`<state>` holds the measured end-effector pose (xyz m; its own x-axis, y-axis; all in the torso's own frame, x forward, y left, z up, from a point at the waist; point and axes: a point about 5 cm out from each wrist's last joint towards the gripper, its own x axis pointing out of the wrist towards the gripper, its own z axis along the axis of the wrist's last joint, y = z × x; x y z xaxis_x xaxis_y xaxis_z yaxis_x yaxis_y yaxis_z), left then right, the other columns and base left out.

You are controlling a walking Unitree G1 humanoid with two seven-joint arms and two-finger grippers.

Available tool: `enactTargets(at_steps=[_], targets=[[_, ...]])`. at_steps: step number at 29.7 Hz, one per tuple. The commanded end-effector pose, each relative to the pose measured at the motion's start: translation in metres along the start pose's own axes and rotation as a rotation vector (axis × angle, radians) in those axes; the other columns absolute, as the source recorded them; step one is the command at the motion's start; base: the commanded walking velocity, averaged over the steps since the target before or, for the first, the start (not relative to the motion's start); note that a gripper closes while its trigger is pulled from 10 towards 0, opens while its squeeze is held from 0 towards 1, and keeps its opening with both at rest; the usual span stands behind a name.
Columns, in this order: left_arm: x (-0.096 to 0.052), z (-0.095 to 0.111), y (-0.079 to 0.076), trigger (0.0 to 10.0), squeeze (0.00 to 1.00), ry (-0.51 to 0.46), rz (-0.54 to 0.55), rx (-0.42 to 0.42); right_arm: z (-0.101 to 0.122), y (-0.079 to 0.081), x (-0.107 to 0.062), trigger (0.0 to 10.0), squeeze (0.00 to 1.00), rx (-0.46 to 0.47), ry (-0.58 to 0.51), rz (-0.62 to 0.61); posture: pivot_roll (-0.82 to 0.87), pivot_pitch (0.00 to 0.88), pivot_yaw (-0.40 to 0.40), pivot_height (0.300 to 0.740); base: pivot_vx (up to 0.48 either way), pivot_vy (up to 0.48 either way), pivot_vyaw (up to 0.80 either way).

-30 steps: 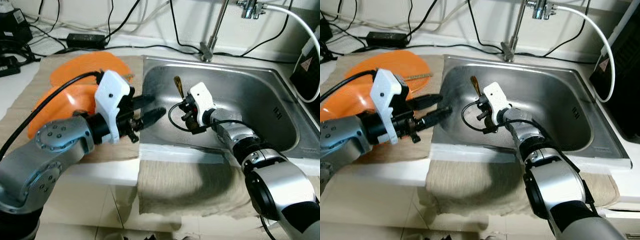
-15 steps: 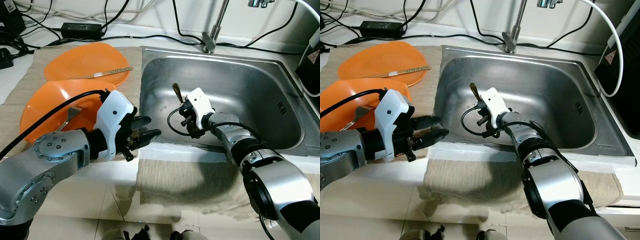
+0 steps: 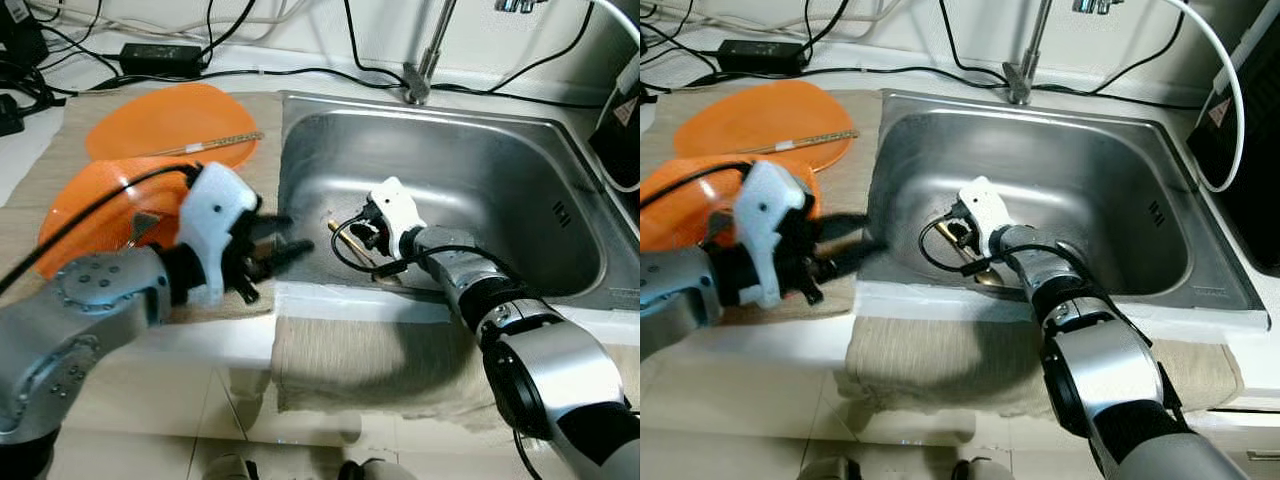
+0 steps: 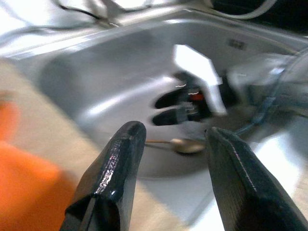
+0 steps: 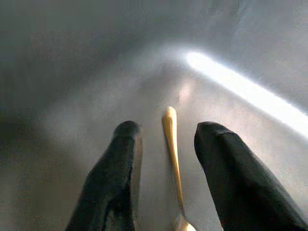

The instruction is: Kitchen organization

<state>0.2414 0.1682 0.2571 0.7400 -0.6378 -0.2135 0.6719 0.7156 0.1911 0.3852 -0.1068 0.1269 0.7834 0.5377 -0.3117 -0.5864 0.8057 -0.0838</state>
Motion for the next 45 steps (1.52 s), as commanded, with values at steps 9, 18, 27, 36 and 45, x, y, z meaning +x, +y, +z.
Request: enactTargets(at_steps=[9,18,27,36,45], targets=[[-0.037,-0.004,0.019,10.0,1.00,0.108,0.033,-0.005,0.055,-0.006,-0.010,10.0,1.00,0.098,-0.392,0.143,0.10,0.024,-0.132,0.740,0.000,0.000,0.00],[-0.040,-0.010,0.039,10.0,1.00,0.181,0.167,-0.001,0.066,0.028,-0.044,10.0,0.85,-0.002,-0.540,0.431,0.07,0.002,-0.127,0.740,0.000,0.000,0.00],[-0.051,-0.015,0.056,10.0,0.45,0.246,0.273,-0.041,0.047,0.051,-0.077,10.0,0.00,-0.117,-0.370,0.604,0.07,0.000,-0.133,0.740,0.000,0.000,0.00],[-0.040,-0.026,0.061,10.0,0.00,0.304,0.245,-0.122,0.054,0.063,-0.085,10.0,0.00,-0.147,-0.348,0.623,0.08,0.000,-0.141,0.740,0.000,0.000,0.00],[-0.030,-0.026,0.077,10.0,0.00,0.376,0.262,-0.085,0.056,0.072,-0.089,10.0,0.00,-0.186,-0.323,0.651,0.08,0.000,-0.145,0.740,0.000,0.000,0.00]])
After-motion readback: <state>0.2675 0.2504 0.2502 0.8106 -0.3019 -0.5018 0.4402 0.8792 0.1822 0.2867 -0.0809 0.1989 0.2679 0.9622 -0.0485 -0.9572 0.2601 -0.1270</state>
